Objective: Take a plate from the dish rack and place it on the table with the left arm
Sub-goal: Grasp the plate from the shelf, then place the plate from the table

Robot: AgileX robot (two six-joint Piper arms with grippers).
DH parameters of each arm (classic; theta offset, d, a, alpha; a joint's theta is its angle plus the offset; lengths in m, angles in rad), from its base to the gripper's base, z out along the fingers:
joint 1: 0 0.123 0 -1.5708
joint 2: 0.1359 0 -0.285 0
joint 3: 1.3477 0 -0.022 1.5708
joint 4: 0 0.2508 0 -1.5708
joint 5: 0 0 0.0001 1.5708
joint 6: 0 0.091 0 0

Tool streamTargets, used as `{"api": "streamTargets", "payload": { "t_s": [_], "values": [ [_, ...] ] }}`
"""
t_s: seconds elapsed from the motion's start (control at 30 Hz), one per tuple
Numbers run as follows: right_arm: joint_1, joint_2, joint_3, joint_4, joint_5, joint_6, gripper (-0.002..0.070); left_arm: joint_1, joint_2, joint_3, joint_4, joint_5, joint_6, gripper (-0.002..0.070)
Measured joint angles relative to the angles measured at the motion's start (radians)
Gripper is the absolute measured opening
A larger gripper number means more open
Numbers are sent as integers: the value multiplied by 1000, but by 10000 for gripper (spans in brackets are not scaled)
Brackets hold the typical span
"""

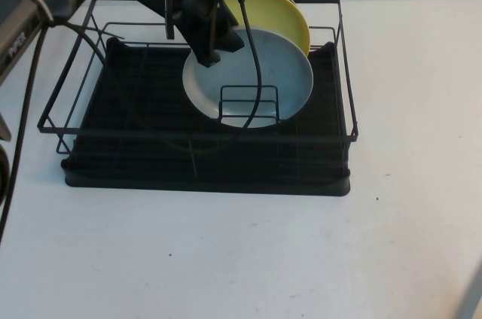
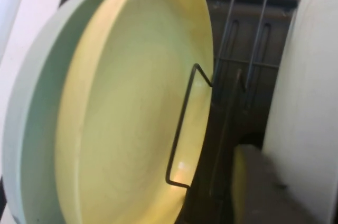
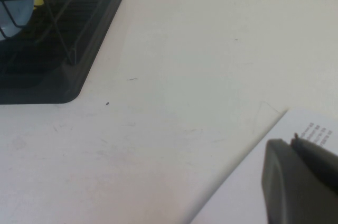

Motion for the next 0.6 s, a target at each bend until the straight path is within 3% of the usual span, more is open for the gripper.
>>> {"api": "streamTargets", "payload": {
  "t_s": [0.07, 0.13, 0.43, 0.6],
  "values": [
    [0, 0, 0, 0, 0, 0, -20, 0, 0, 0, -3, -4, 0, 128],
    [0, 0, 0, 0, 0, 0, -20, 0, 0, 0, 6, -22, 12, 79],
    [0, 0, 0, 0, 0, 0, -21, 0, -106, -21, 50, -23, 10, 63],
    [0, 0, 0, 0, 0, 0, -20, 0, -272, -71, 59, 11, -75, 31]
  ]
}}
